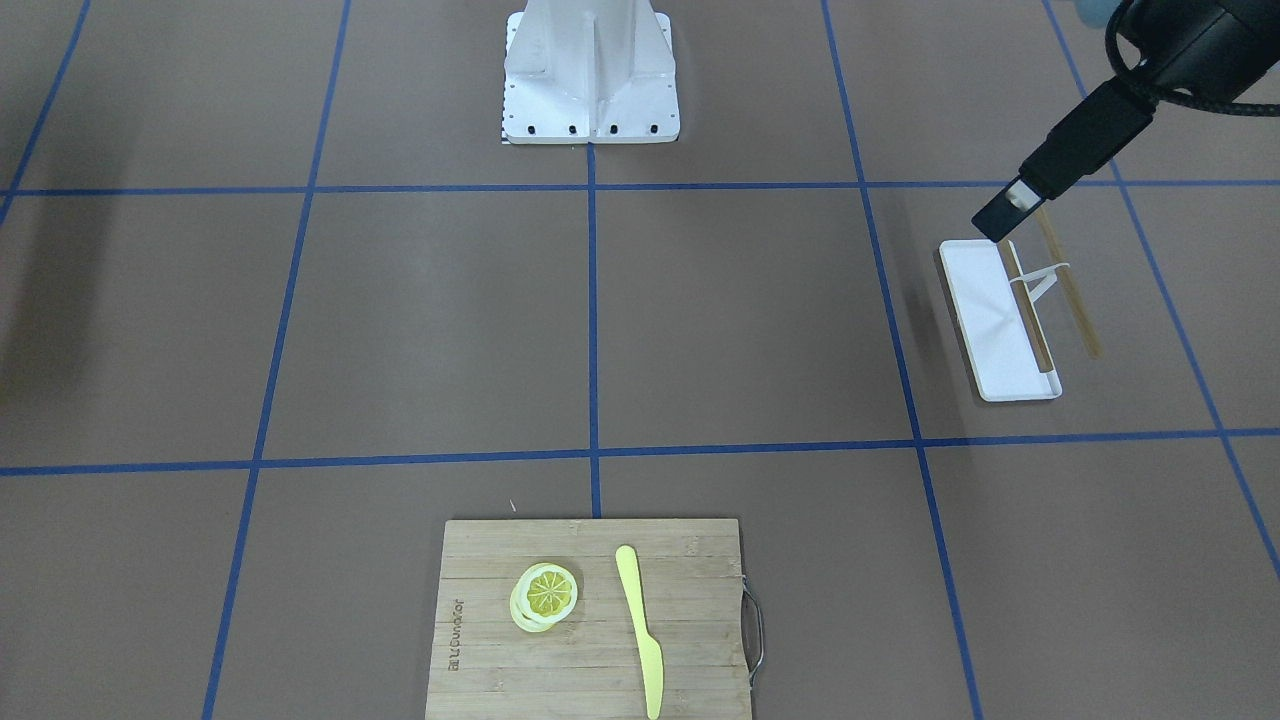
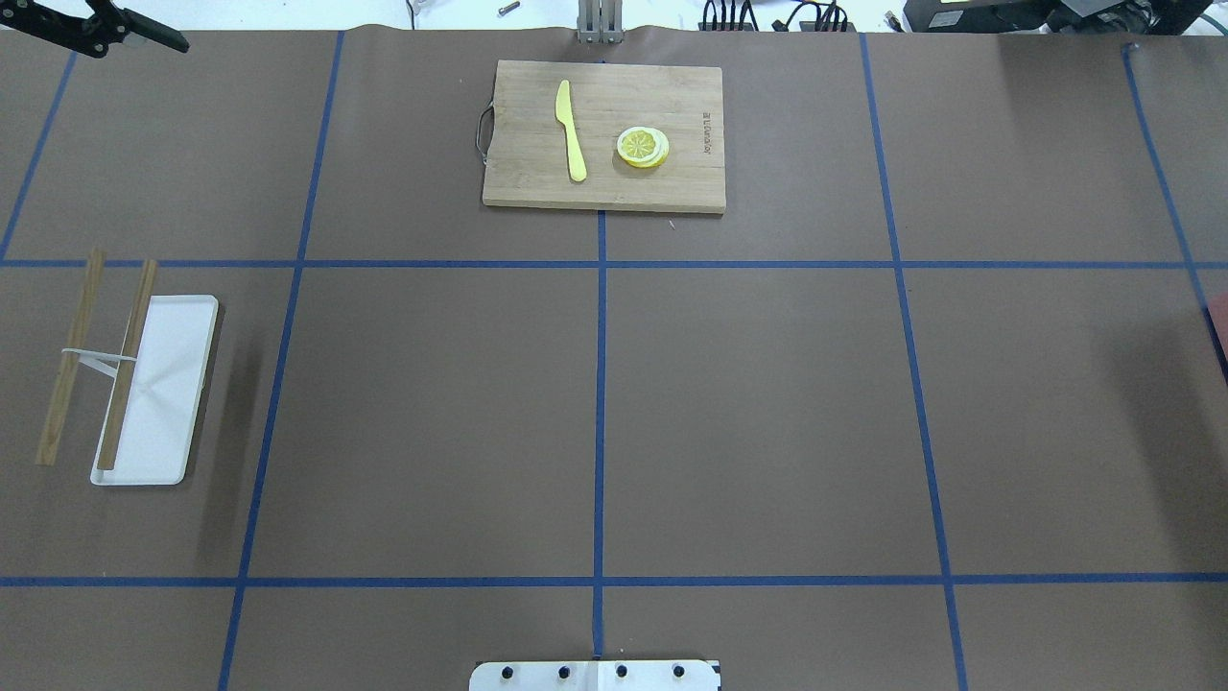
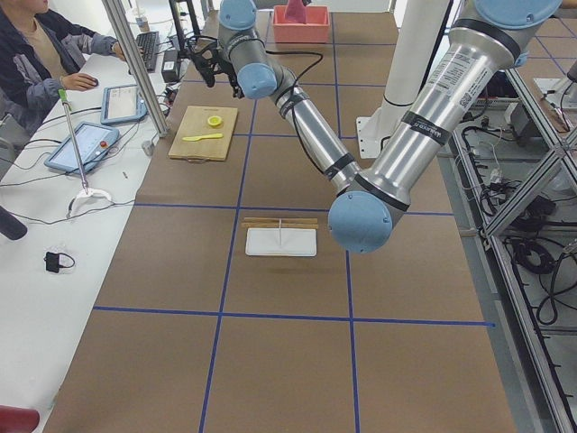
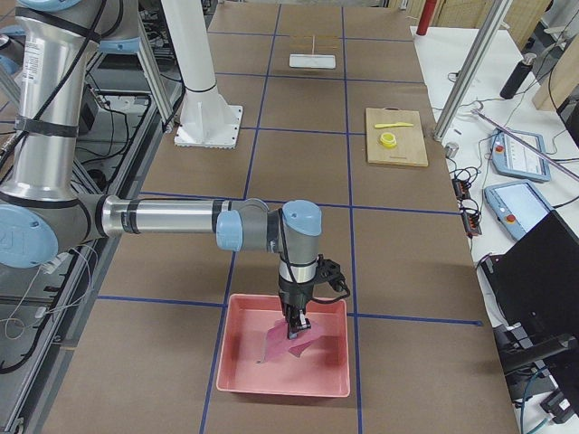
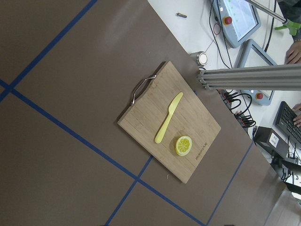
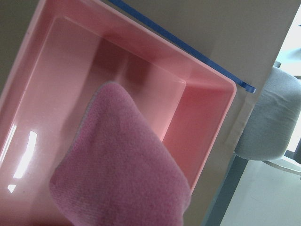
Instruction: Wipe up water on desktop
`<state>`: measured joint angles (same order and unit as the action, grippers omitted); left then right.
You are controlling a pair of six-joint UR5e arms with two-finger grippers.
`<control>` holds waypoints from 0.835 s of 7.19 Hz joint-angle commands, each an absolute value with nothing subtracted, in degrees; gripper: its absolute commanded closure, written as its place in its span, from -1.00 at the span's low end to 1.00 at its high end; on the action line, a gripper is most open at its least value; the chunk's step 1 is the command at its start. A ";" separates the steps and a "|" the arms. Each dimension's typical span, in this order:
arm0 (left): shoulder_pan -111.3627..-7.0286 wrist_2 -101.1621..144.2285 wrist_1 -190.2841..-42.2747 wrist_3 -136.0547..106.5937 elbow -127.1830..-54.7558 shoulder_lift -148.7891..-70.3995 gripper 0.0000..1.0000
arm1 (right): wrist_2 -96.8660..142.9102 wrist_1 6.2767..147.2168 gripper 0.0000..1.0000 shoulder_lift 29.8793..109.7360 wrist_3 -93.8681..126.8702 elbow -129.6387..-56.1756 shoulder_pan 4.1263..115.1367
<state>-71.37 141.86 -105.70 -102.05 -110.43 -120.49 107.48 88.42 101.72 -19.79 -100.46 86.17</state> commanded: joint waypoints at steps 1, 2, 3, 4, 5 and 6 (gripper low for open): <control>-71.37 141.86 -105.64 -102.13 -110.65 -120.50 -0.71 | 110.55 82.89 0.30 101.52 -19.69 -96.33 86.22; -71.45 141.86 -105.64 -102.04 -110.74 -120.41 -0.71 | 113.44 82.79 -0.99 101.60 -19.51 -96.42 86.31; -71.37 141.86 -105.64 -102.04 -110.66 -120.32 -0.71 | 114.08 82.79 -1.00 101.69 -19.51 -96.85 86.66; -71.45 141.94 -105.73 -102.04 -110.57 -120.15 -0.70 | 118.00 82.79 -1.00 101.08 -19.16 -97.03 88.05; -71.46 141.94 -105.65 -101.26 -110.39 -120.06 -0.70 | 123.95 82.71 -1.00 100.38 -19.07 -97.73 89.11; -72.06 142.81 -105.30 -97.77 -109.96 -119.71 -0.70 | 127.15 83.58 -1.00 99.07 -15.07 -100.69 89.12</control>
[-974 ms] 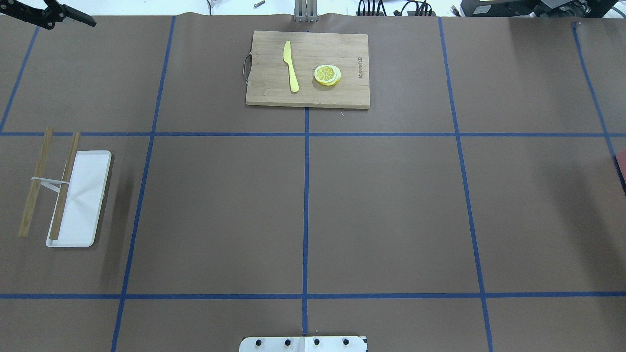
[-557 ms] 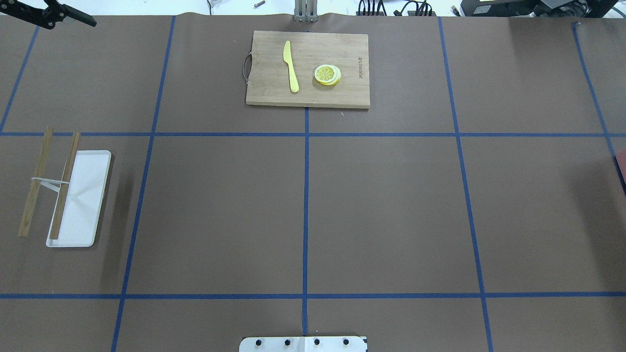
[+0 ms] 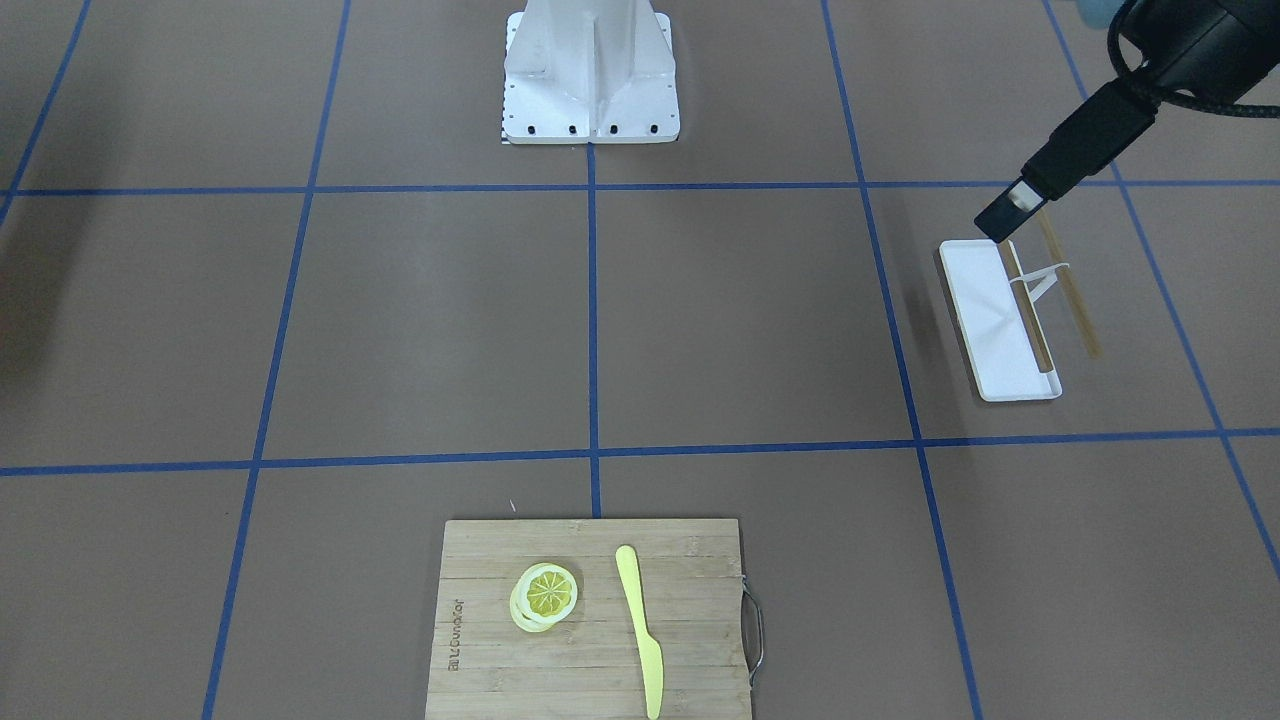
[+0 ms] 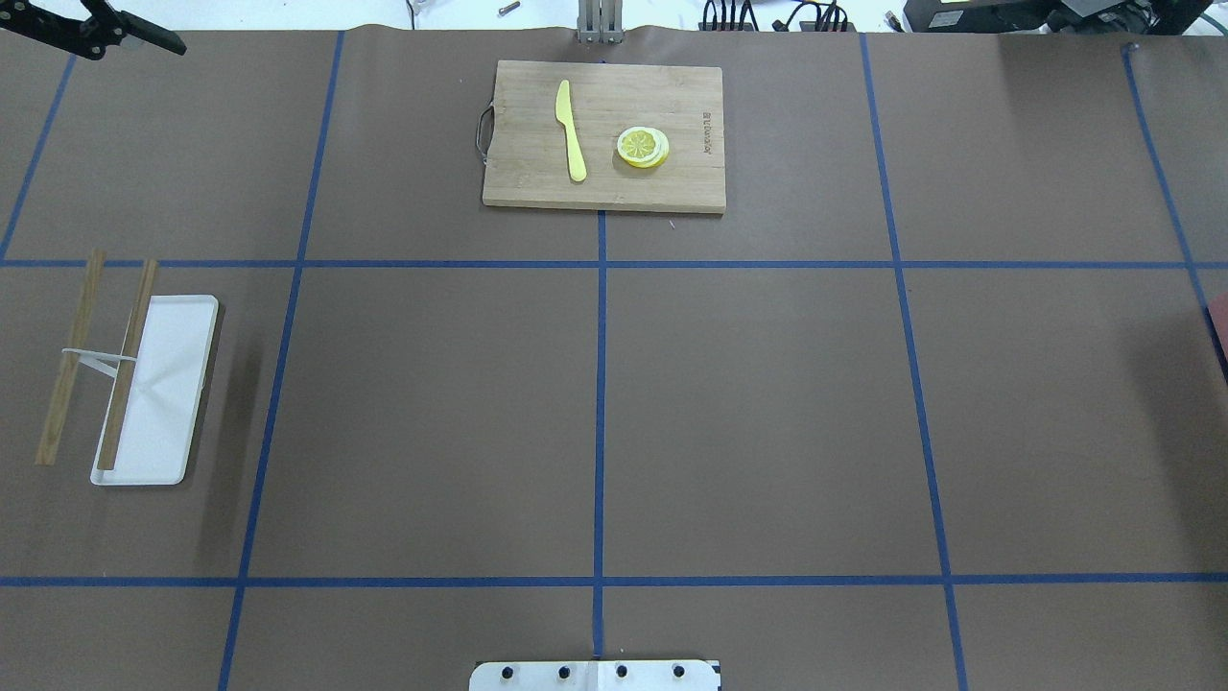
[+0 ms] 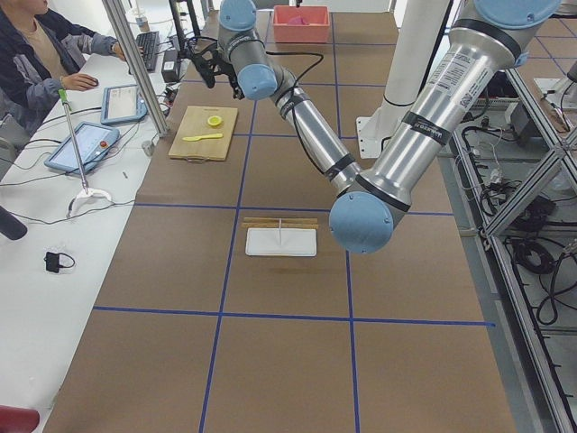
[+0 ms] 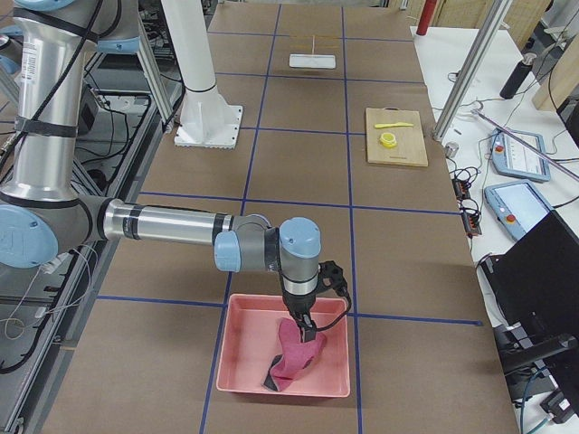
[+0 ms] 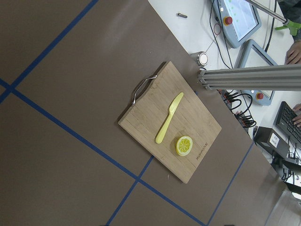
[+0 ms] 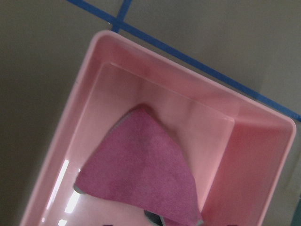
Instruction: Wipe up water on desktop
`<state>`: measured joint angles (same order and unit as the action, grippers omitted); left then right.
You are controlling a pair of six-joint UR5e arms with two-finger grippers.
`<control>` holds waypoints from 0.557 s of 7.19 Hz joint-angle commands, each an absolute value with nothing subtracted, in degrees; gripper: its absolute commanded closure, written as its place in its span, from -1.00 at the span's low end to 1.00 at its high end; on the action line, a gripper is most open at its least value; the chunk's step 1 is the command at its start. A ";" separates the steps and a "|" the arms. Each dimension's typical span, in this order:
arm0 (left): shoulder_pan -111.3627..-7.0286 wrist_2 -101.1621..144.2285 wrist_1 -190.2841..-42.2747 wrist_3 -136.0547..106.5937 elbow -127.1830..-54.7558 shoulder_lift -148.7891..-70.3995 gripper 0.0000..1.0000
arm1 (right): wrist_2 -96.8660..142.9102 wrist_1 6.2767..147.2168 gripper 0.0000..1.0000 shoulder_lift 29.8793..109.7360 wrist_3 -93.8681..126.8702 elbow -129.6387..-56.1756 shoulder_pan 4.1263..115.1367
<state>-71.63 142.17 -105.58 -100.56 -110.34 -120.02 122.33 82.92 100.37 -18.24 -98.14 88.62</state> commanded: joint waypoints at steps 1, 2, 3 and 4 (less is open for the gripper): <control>-72.16 142.82 -101.90 -91.99 -109.78 -119.62 -0.70 | 130.66 83.24 -1.00 97.40 -5.89 -102.55 88.95; -74.25 142.74 -97.17 -81.93 -110.30 -118.23 -0.70 | 132.26 83.23 -1.00 95.90 -3.80 -103.35 88.34; -76.79 141.78 -94.25 -69.91 -109.87 -115.17 -0.70 | 132.19 83.41 -1.00 94.32 -3.69 -103.27 87.81; -79.25 138.64 -92.39 -57.78 -108.99 -111.92 -0.70 | 132.19 83.32 -1.00 93.52 -3.69 -103.36 87.45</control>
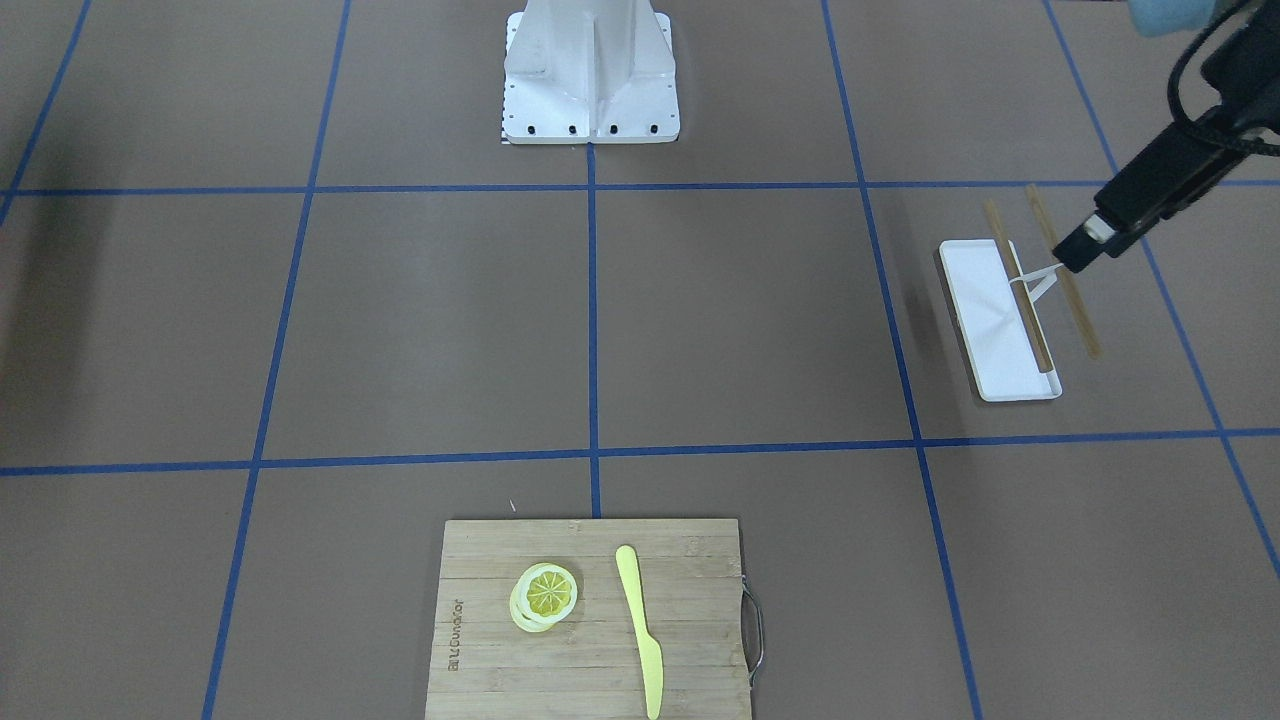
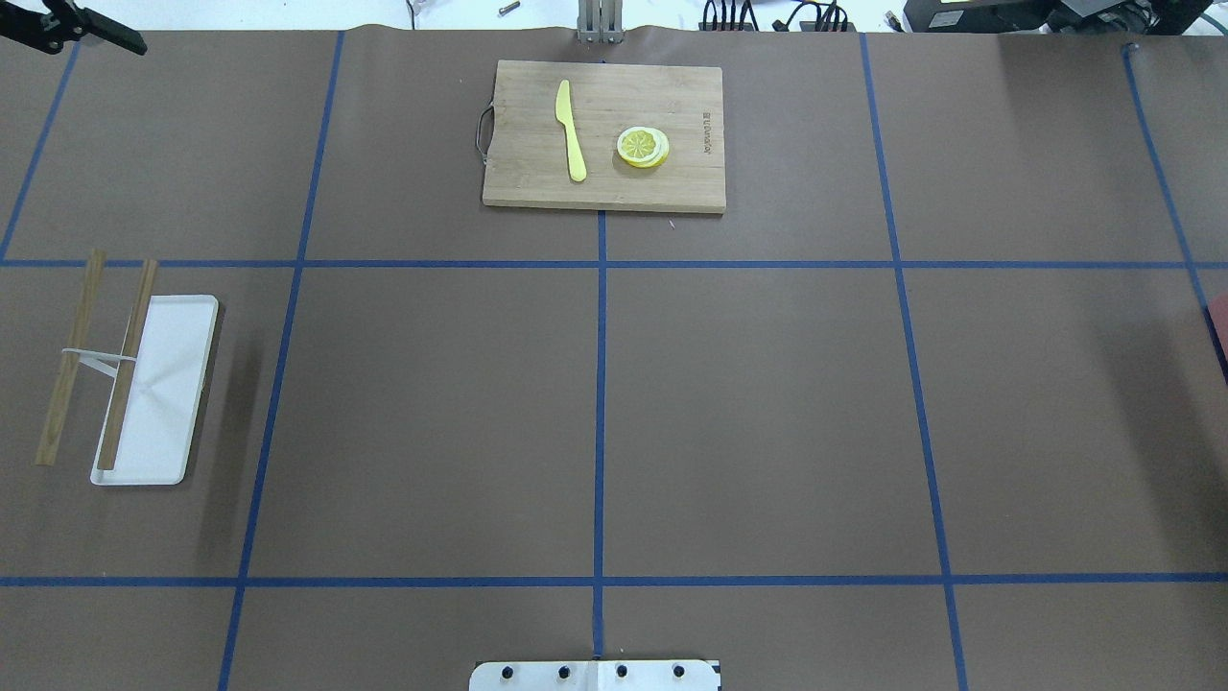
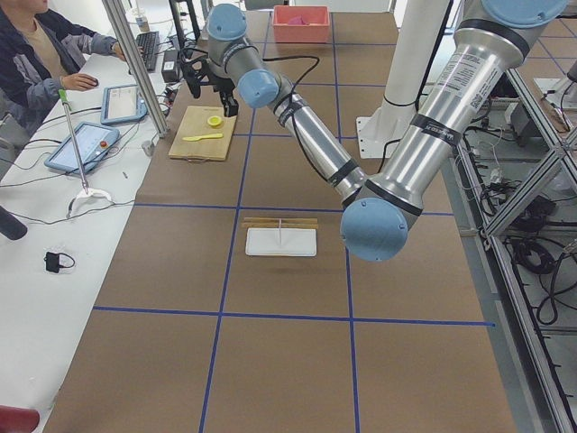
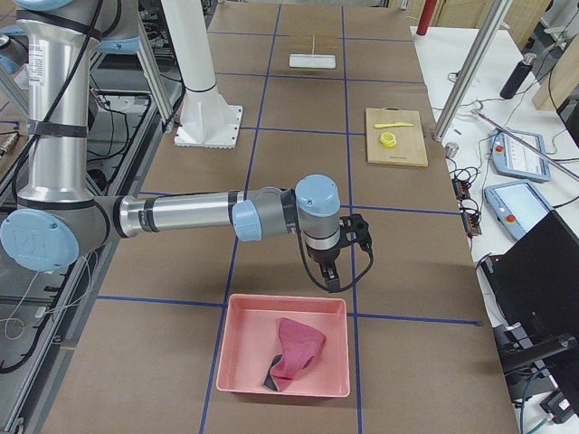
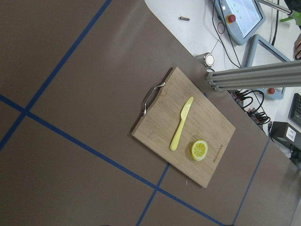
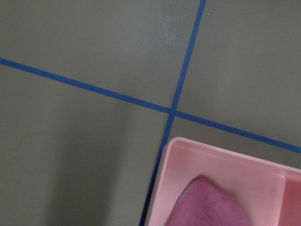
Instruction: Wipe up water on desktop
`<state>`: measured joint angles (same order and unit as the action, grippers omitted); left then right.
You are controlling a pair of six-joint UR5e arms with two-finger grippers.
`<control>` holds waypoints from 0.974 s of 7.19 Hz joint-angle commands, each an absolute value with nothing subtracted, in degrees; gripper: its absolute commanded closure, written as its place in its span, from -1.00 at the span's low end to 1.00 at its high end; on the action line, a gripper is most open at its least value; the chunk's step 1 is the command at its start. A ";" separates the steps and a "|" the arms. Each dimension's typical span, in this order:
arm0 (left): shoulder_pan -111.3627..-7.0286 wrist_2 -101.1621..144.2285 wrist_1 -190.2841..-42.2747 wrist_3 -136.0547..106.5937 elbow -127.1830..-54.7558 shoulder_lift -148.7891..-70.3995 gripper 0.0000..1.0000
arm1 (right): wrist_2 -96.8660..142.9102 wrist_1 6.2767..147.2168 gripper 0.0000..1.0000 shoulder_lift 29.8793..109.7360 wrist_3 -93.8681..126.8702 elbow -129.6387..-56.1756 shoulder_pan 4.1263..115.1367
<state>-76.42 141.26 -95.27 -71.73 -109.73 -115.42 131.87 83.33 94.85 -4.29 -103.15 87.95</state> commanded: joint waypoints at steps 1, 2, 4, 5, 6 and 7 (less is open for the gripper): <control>-79.71 131.12 -90.72 -47.04 -107.51 -109.27 -0.69 | 131.93 83.23 -1.00 92.30 -3.60 -103.27 86.58; -79.89 126.61 -90.70 -37.28 -105.14 -107.51 -0.69 | 131.58 83.41 -1.00 91.50 -3.60 -103.18 85.44; -81.29 125.16 -90.70 -16.82 -101.26 -103.92 -0.69 | 131.22 83.58 -1.00 90.45 -3.60 -102.48 83.77; -82.95 125.50 -90.44 -9.83 -101.34 -101.10 -0.87 | 130.87 83.58 -1.00 90.27 -3.52 -101.61 83.59; -83.32 126.12 -90.44 -7.76 -101.95 -97.94 -0.95 | 130.87 83.58 -1.00 90.26 -3.25 -100.73 83.24; -83.41 127.78 -90.35 -2.69 -102.39 -94.87 -0.96 | 130.87 83.67 -1.00 90.26 -3.25 -100.46 83.15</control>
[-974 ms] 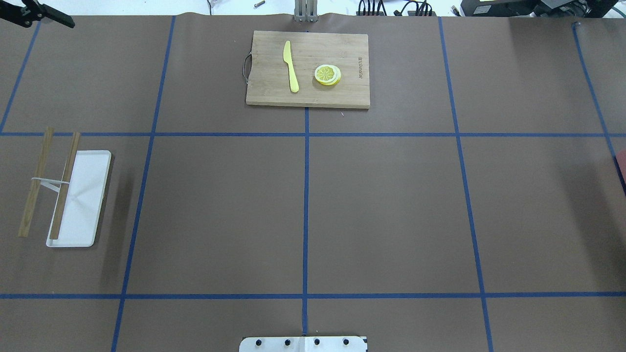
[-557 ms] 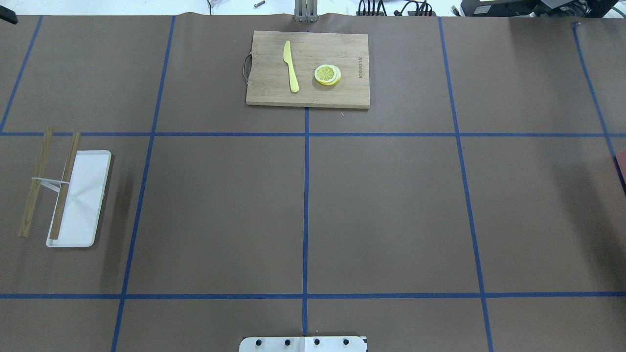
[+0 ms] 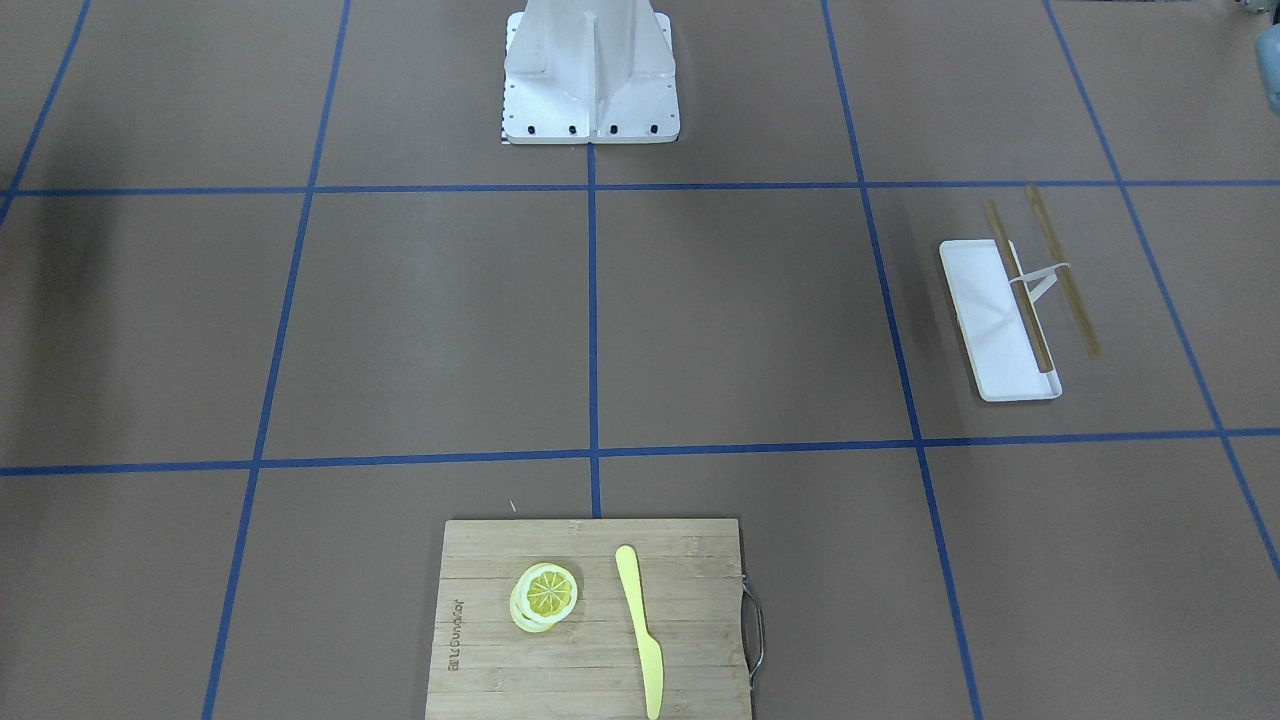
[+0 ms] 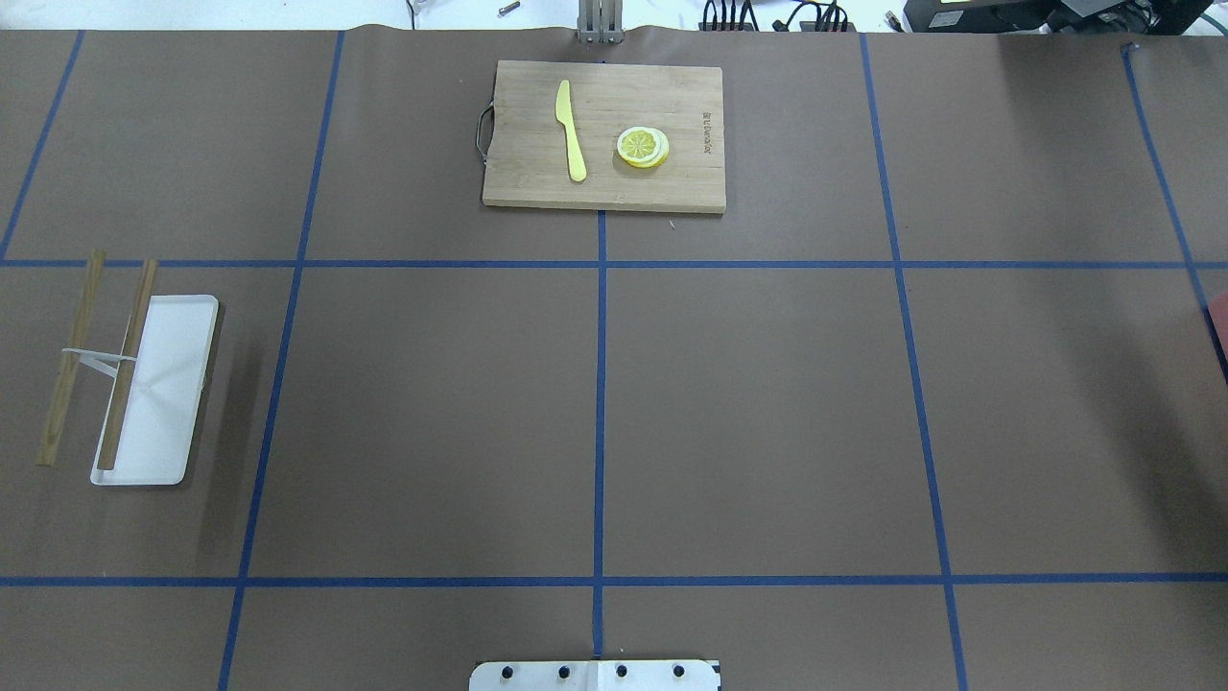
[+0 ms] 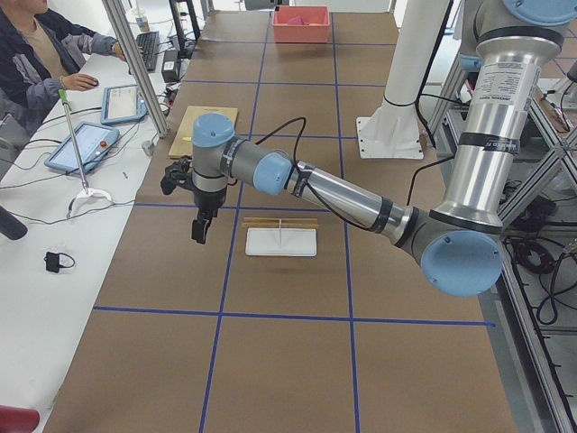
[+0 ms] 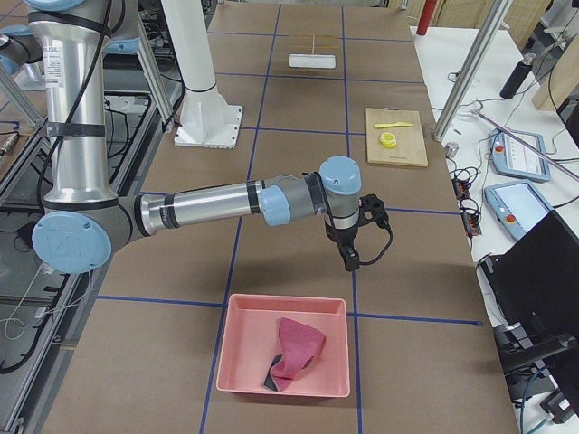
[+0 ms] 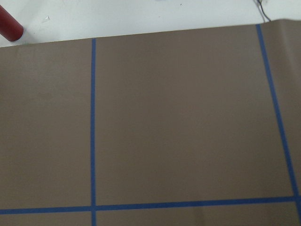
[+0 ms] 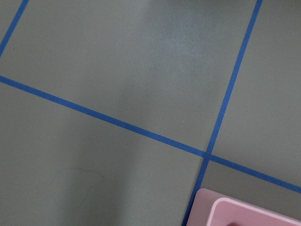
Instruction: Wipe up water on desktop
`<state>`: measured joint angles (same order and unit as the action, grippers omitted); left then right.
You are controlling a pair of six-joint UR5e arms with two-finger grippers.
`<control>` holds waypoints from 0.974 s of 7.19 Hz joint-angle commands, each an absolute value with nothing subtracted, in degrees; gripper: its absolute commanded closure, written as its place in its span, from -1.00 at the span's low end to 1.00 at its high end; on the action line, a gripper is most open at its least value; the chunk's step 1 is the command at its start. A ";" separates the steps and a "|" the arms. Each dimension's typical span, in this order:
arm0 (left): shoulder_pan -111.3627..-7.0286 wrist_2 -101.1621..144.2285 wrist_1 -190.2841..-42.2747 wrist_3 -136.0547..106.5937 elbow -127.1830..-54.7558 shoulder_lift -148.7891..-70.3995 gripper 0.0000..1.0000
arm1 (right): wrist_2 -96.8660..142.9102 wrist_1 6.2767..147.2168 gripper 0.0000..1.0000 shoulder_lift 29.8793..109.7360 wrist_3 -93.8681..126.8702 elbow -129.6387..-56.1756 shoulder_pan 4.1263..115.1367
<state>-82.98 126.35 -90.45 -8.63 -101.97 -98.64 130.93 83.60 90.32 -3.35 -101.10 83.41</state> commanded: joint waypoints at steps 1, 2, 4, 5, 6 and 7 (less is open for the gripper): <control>-84.28 131.10 -90.44 0.58 -102.48 -90.83 -0.96 | 130.87 84.02 -1.00 89.83 -3.25 -100.02 82.97; -84.46 131.57 -90.35 0.70 -103.44 -87.66 -0.96 | 130.87 84.55 -1.00 89.39 -3.25 -99.76 82.88; -84.64 131.92 -90.62 1.05 -104.24 -84.55 -0.96 | 130.78 84.81 -1.00 89.03 -3.25 -99.67 82.88; -84.81 134.36 -90.18 0.62 -104.33 -84.20 -0.96 | 130.87 84.81 -1.00 89.12 -3.25 -98.71 82.88; -84.81 134.82 -89.83 0.62 -104.50 -83.85 -0.96 | 130.96 84.81 -1.00 89.03 -3.25 -97.92 82.88; -84.90 134.82 -89.91 0.62 -105.11 -83.67 -0.96 | 130.96 84.81 -1.00 89.12 -3.25 -98.00 82.88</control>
